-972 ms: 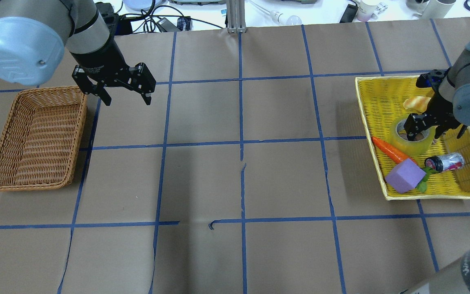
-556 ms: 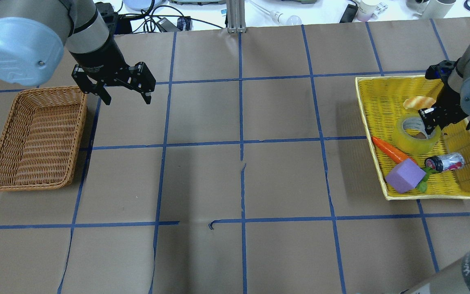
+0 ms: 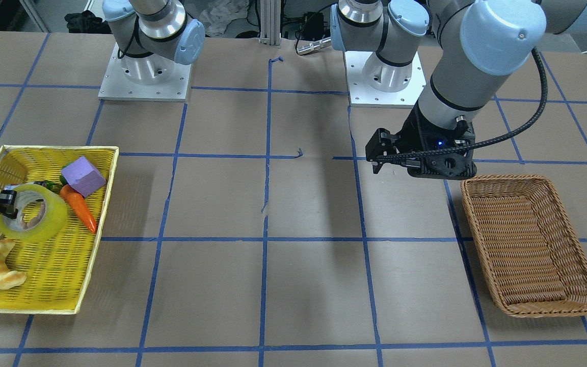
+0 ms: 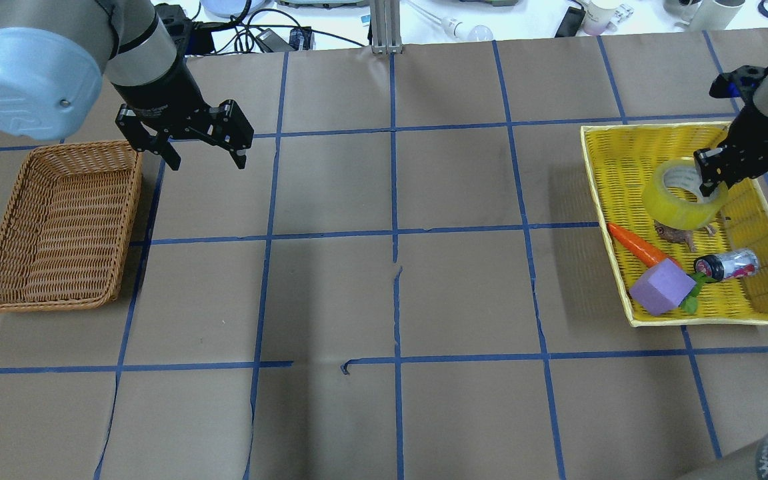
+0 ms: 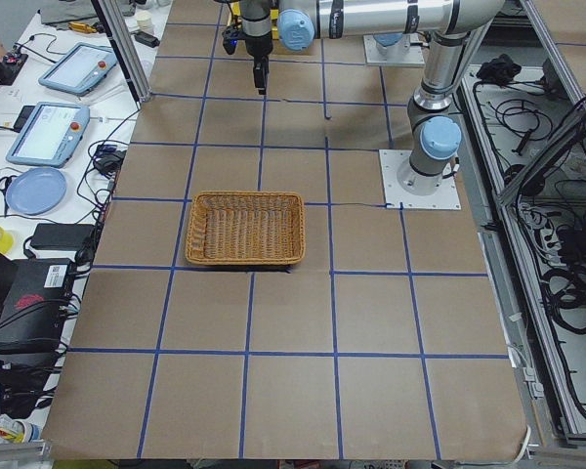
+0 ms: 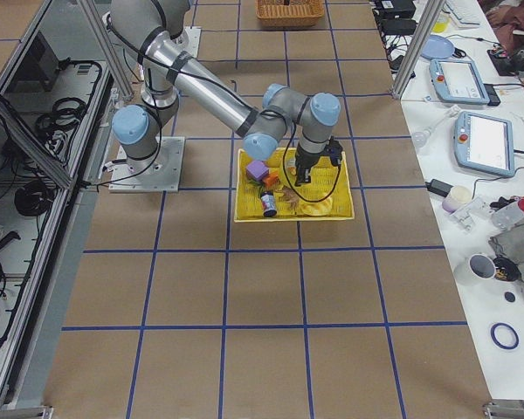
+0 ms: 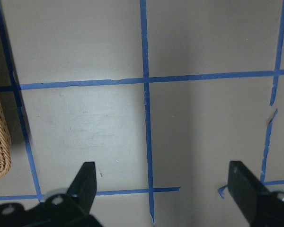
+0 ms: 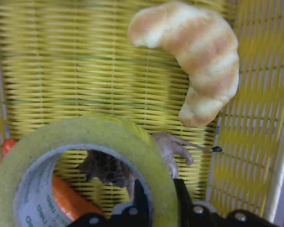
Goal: Transfer tape with both arms
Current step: 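Close the right gripper on the tape roll's rim and lift, then carry the tape roll to the table center and set it down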
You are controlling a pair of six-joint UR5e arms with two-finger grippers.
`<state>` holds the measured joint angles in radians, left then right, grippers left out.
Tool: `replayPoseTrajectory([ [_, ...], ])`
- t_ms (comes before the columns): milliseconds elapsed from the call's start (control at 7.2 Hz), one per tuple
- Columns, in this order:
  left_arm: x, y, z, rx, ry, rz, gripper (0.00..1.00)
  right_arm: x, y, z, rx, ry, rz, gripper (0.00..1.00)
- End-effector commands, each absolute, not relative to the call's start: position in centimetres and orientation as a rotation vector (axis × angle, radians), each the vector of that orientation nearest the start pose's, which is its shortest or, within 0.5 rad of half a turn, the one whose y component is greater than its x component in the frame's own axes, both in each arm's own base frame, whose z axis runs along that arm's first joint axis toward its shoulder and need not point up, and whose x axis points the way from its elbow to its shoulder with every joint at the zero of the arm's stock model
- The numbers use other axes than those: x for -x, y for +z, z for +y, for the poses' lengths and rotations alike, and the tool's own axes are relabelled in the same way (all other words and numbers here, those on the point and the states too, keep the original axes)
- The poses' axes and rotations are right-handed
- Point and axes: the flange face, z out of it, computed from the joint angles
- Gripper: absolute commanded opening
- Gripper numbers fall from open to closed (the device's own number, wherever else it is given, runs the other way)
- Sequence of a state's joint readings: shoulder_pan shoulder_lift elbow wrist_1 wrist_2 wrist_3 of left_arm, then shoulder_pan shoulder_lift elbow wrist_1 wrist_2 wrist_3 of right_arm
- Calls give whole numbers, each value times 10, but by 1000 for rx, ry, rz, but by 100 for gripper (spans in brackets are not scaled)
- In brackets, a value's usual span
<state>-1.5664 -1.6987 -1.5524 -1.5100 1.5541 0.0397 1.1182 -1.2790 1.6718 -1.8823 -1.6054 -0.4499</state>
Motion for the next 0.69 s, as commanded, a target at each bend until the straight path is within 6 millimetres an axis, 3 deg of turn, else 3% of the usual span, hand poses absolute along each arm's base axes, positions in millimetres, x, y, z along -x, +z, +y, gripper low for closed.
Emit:
replayPoseTrajectory([
  [0,131,436,-540,-53,77,3154,100,43,346,-596,-133,105,3062,0],
  [278,131,436,-541,-53,72,3154,100,-95,342,-591,-199,124,3045,0],
  [417,131,436,-541,-53,70,3154,100,-176,340,-578,-203,45,3053,0],
  [556,131,436,-541,-53,70,3152,100,-239,322,-556,-259,61,3050,0],
])
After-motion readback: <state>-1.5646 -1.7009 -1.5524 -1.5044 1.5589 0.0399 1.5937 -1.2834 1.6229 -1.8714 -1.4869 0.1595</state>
